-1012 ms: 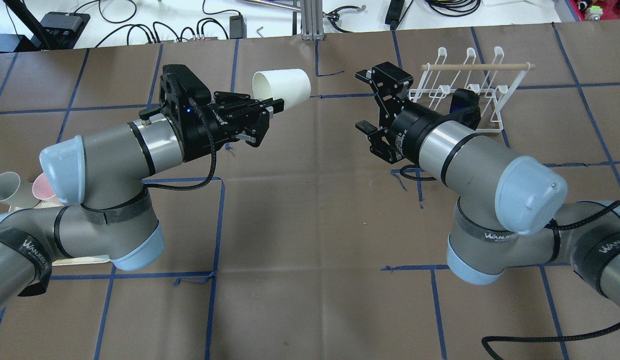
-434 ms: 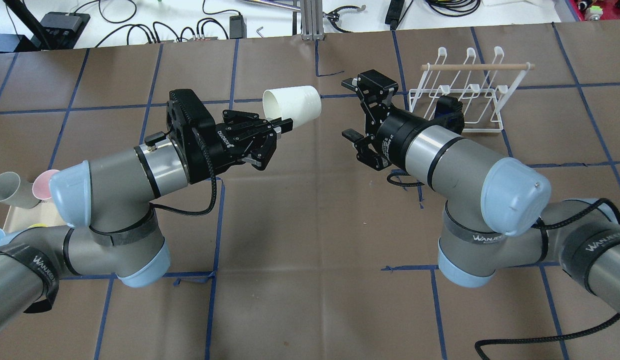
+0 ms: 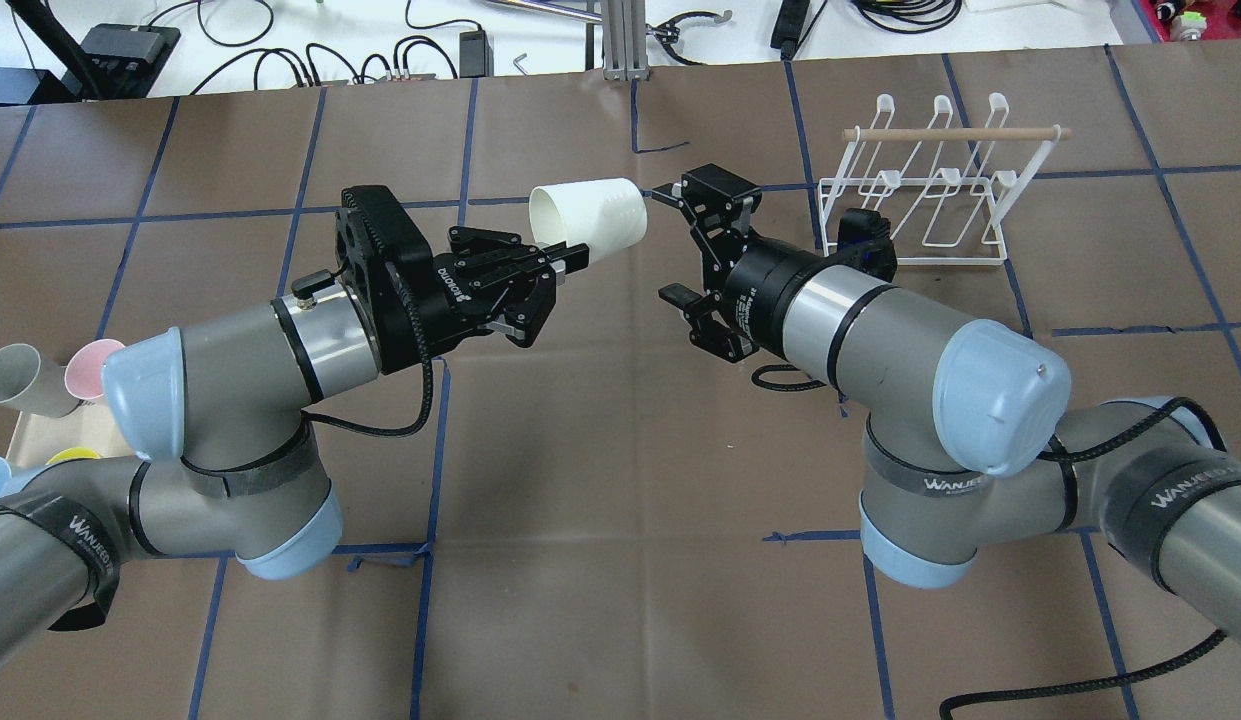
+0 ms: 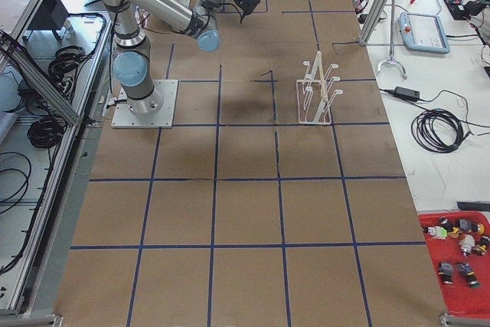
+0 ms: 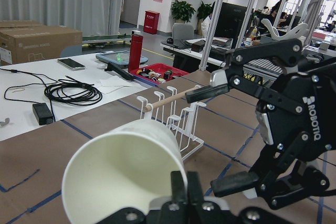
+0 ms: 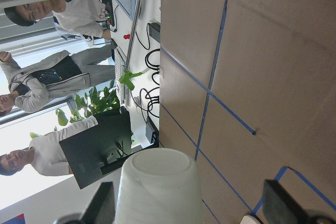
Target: Transfer IKEA cup to right arm and place on rack
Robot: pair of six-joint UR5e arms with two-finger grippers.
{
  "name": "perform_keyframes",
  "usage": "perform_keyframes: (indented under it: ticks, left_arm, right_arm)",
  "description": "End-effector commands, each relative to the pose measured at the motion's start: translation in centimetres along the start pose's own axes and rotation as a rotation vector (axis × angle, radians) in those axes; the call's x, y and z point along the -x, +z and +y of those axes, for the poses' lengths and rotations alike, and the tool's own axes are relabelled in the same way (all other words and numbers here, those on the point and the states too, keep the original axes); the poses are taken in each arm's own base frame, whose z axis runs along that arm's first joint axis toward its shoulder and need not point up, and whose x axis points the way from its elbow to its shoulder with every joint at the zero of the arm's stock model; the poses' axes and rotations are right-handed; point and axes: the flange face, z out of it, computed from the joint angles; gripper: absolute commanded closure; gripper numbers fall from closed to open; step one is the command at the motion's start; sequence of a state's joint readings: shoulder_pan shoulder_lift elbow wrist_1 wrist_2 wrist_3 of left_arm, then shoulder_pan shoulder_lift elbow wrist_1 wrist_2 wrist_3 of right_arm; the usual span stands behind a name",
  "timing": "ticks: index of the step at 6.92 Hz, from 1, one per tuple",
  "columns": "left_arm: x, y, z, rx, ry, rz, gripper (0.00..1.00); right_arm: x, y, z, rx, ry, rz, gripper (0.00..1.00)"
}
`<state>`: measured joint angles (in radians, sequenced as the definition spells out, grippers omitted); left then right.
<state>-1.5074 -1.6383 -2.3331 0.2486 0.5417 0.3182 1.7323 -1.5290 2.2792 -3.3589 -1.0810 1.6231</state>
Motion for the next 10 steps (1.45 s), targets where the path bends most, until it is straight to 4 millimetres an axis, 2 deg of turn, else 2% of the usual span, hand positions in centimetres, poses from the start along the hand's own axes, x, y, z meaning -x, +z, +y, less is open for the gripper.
perform_keyframes:
  ticks: [1, 3, 6, 8, 9, 10]
  left_arm:
    - [0.0, 0.0, 0.0, 0.000, -0.007, 0.001, 0.97]
    - [0.1, 0.0, -0.1, -0.001, -0.007, -0.001, 0.97]
    - [0.0, 0.0, -0.1, -0.002, -0.007, 0.003, 0.97]
    - [0.0, 0.0, -0.1, -0.002, -0.007, 0.002, 0.97]
    - [0.0, 0.0, -0.2, -0.003, -0.007, 0.001, 0.97]
    - [0.0, 0.0, -0.2, -0.003, -0.007, 0.001, 0.97]
  right_arm:
    - [1.1, 0.9, 0.9, 0.019, 0.009, 0.044, 0.01]
    - [1.5, 1.5, 0.8, 0.021, 0.011, 0.057, 0.01]
    - [3.1, 4.9, 1.0, 0.045, -0.004, 0.061, 0.01]
    - [3.7, 5.7, 0.8, 0.047, 0.012, 0.057, 0.02]
    - [3.7, 5.7, 0.8, 0.047, 0.011, 0.057, 0.05]
    - [3.7, 5.7, 0.8, 0.050, 0.008, 0.057, 0.20]
